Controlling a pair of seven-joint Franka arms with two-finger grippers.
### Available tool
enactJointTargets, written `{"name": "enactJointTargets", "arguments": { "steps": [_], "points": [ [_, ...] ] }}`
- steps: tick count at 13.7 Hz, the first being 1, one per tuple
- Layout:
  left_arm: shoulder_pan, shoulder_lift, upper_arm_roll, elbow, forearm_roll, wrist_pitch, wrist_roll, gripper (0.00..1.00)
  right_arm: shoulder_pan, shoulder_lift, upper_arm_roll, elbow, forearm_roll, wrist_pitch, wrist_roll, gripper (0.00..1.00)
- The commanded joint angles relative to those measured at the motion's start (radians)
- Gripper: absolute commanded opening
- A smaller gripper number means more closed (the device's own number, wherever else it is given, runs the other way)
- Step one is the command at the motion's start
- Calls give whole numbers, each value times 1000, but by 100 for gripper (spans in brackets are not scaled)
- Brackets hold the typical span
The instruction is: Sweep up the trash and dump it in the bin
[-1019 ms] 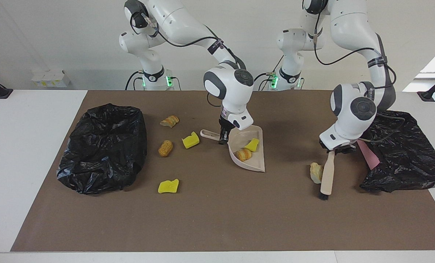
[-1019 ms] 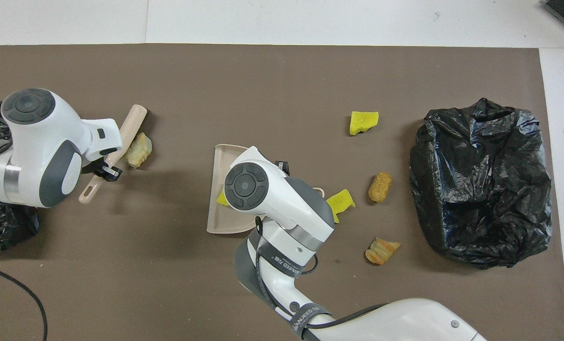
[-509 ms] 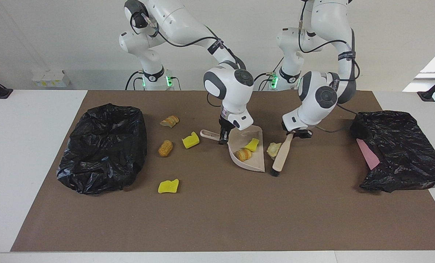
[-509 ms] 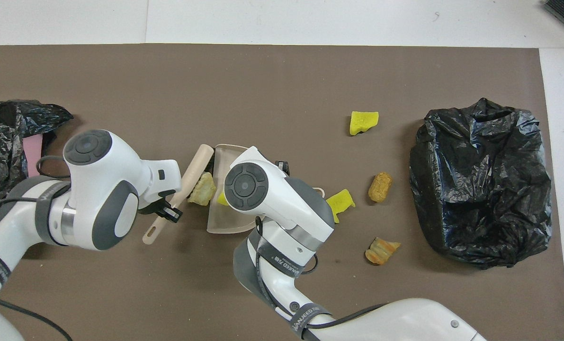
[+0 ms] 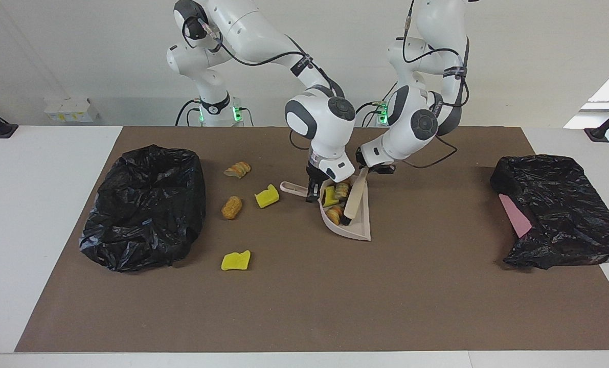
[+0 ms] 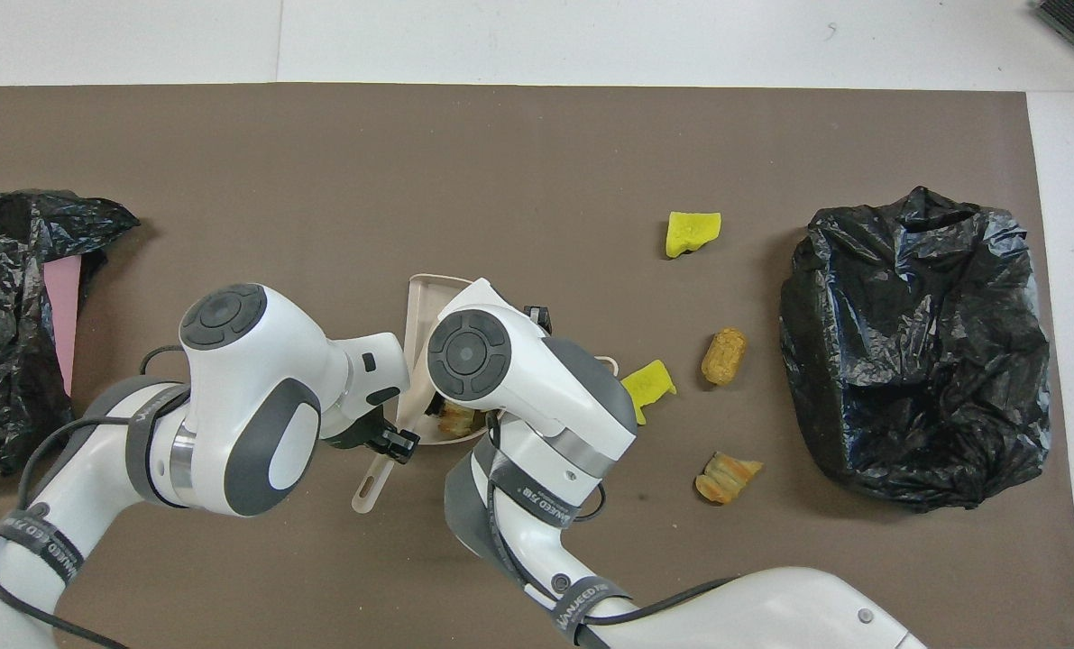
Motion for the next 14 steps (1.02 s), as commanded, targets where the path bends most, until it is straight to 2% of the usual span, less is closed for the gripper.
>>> {"name": "enactJointTargets", "arguments": {
  "steps": [1,3,5,7,10,14],
  "points": [
    [69,-22,20,27,-8,-52,-45,0,-14,7,5,2,-34,37,-11,0],
    [106,-34,22,61,9,-113,-79,0,-23,-1,5,2,-31,49,-32,0],
    [105,-69,22,95,123,-165,-181,0,-43,-19,5,0,-27,48,-40,0],
    [94,-109,22,95,164,-210,-257,0,-51,-55,5,-11,-26,35,-62,0],
    [80,-149,11,77,170,-271,-349,0,-118,-179,7,-101,-24,37,-113,0],
    [-62,-207,8,-3,170,-241,-521,0,-238,-327,5,-184,14,-6,-227,0]
  ]
}}
